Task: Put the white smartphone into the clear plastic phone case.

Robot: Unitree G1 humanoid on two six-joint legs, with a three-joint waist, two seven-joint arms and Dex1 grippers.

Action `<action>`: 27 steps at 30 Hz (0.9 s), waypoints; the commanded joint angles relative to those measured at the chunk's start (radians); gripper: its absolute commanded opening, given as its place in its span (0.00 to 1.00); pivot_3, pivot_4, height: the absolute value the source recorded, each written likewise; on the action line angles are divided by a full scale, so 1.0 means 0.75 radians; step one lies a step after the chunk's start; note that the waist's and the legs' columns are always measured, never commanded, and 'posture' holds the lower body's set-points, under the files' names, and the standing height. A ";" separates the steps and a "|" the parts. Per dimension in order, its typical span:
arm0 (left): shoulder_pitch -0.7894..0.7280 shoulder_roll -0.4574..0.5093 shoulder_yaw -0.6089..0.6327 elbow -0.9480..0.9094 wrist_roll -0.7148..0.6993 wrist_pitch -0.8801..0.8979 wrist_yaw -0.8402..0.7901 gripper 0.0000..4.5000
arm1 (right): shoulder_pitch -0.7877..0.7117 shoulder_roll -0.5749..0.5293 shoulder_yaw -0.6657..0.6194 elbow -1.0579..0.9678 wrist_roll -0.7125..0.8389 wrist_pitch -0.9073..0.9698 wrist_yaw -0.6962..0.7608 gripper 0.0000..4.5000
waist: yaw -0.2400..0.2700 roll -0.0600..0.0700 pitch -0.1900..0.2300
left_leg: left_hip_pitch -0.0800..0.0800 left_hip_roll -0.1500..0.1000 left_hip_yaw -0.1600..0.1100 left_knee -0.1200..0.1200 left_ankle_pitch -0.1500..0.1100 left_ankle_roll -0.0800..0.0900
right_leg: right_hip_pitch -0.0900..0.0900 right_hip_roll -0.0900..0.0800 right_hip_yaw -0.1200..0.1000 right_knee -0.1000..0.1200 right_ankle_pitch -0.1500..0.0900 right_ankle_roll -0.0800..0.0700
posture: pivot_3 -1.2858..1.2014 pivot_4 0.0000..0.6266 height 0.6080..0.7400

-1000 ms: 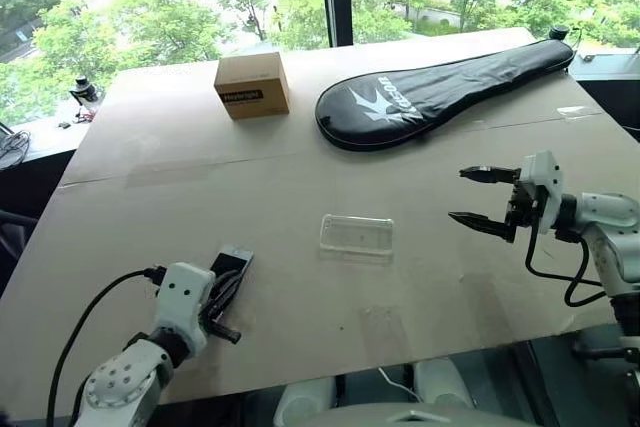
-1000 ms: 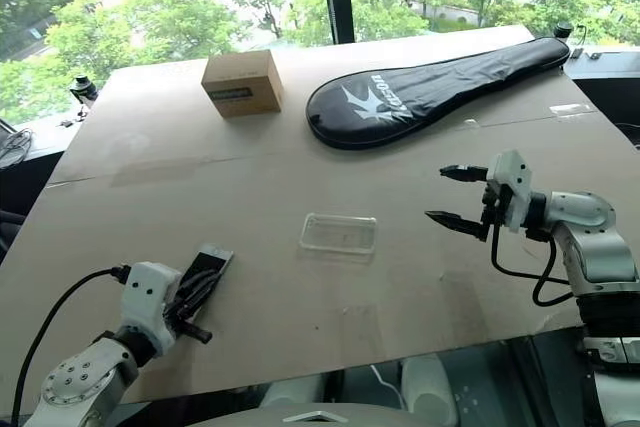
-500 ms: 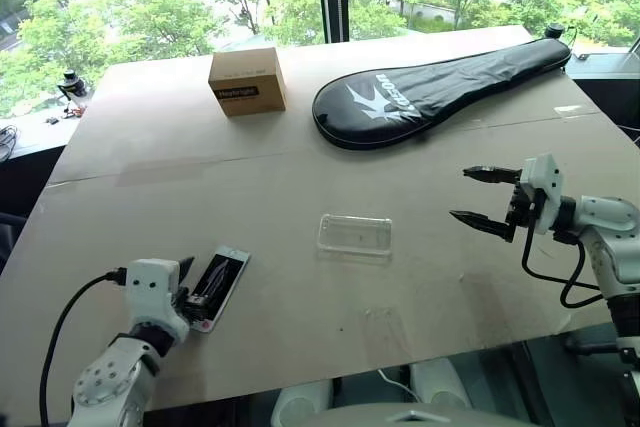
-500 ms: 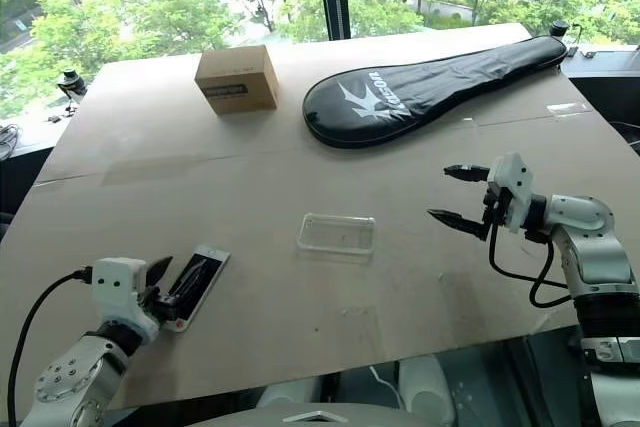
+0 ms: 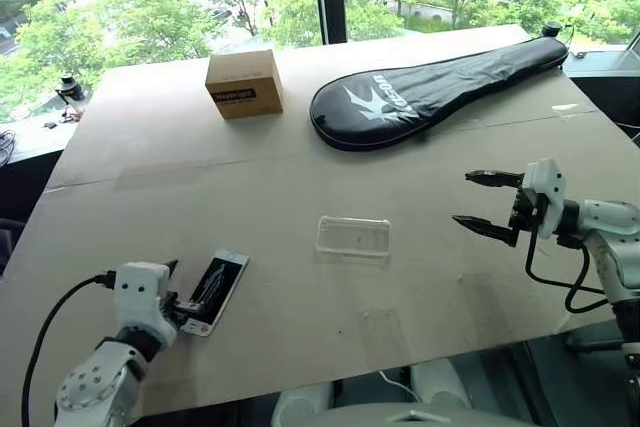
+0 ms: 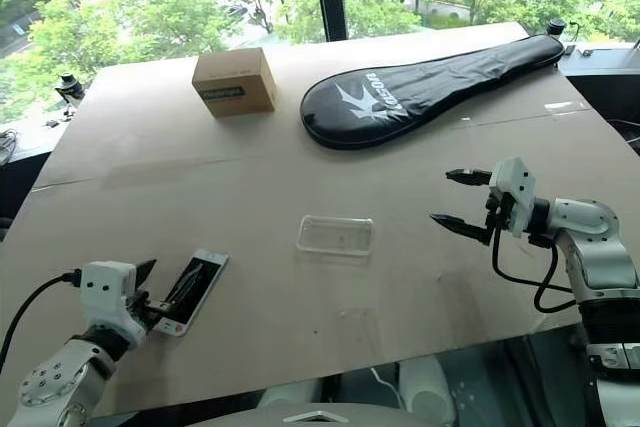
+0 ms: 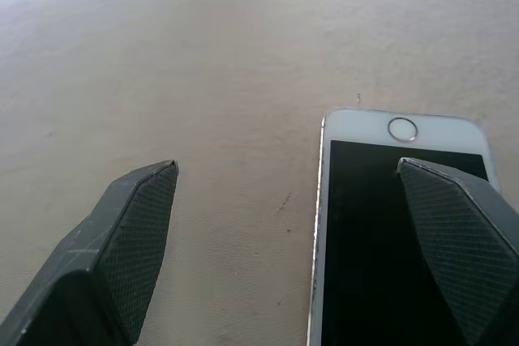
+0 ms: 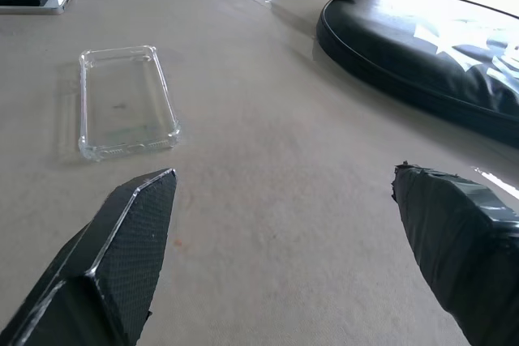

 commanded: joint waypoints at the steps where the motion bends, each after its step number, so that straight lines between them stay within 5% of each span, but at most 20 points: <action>1: 0.086 0.054 -0.132 0.058 0.112 -0.020 -0.084 0.99 | 0.001 -0.016 -0.044 -0.052 0.007 -0.023 -0.008 1.00 | 0.001 0.002 0.000 | 0.000 0.000 0.000 0.000 0.000 0.000 | 0.000 0.000 0.001 0.000 0.000 0.000 | 0.52 0.24 1.00; 13: 0.147 0.083 -0.195 0.006 0.063 0.174 -0.077 0.99 | 0.011 -0.026 -0.039 -0.202 0.063 0.070 -0.005 1.00 | 0.006 0.006 -0.003 | -0.001 -0.001 0.000 -0.004 -0.003 0.005 | 0.000 -0.001 0.003 -0.008 0.000 0.000 | 0.52 0.24 1.00; 20: 0.147 0.076 -0.208 0.061 0.029 0.224 -0.073 0.99 | 0.033 -0.075 -0.054 -0.333 0.288 0.268 0.149 1.00 | 0.009 0.013 -0.007 | 0.001 -0.001 0.000 -0.013 -0.003 0.005 | 0.000 -0.003 0.004 -0.014 0.004 -0.001 | 0.52 0.24 1.00; 24: 0.153 0.083 -0.222 0.081 0.043 0.207 -0.082 0.64 | 0.053 -0.137 -0.024 -0.390 0.326 0.284 0.287 1.00 | 0.006 0.015 -0.008 | 0.001 -0.001 0.001 -0.013 -0.003 0.005 | 0.000 -0.002 0.004 -0.014 -0.001 0.002 | 0.52 0.24 1.00; 27: 0.154 0.085 -0.225 0.098 0.050 0.196 -0.088 0.64 | 0.057 -0.138 -0.027 -0.428 0.374 0.301 0.332 1.00 | 0.003 0.017 -0.009 | 0.002 0.000 0.001 -0.014 -0.003 0.005 | 0.000 -0.001 0.004 -0.014 -0.001 0.002 | 0.52 0.24 1.00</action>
